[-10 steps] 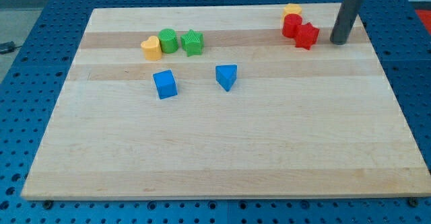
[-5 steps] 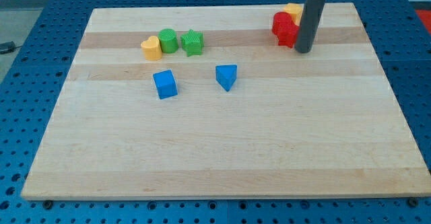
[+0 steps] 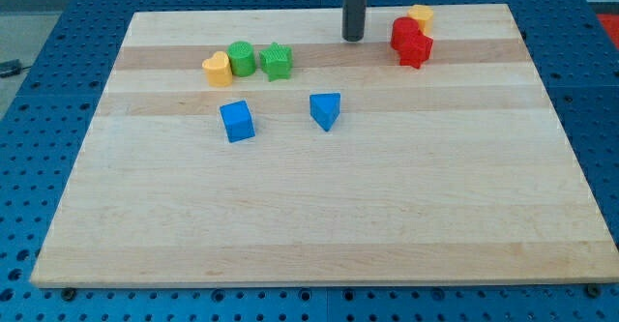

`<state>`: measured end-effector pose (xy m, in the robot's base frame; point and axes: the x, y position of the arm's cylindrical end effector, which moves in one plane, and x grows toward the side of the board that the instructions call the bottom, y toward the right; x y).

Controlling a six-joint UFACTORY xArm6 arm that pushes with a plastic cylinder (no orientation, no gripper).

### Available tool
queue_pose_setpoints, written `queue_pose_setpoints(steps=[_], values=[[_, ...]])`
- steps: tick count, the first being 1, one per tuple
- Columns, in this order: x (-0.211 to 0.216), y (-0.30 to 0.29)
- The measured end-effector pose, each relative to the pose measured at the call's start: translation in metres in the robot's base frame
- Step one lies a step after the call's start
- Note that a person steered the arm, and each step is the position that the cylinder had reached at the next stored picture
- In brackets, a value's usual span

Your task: Adjust the red circle and red star in a vertical line at the bottom of the yellow hexagon

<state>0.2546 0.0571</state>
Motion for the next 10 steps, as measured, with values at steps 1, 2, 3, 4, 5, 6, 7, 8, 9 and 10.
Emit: queue_pose_setpoints(steps=[1, 2, 3, 4, 5, 6, 7, 8, 9, 10], values=[[0.0, 0.012], [0.005, 0.029], [0.006, 0.043], [0.007, 0.051], [0.007, 0.051], [0.007, 0.044], [0.018, 0.031], [0.047, 0.03], [0.068, 0.03], [0.074, 0.037]])
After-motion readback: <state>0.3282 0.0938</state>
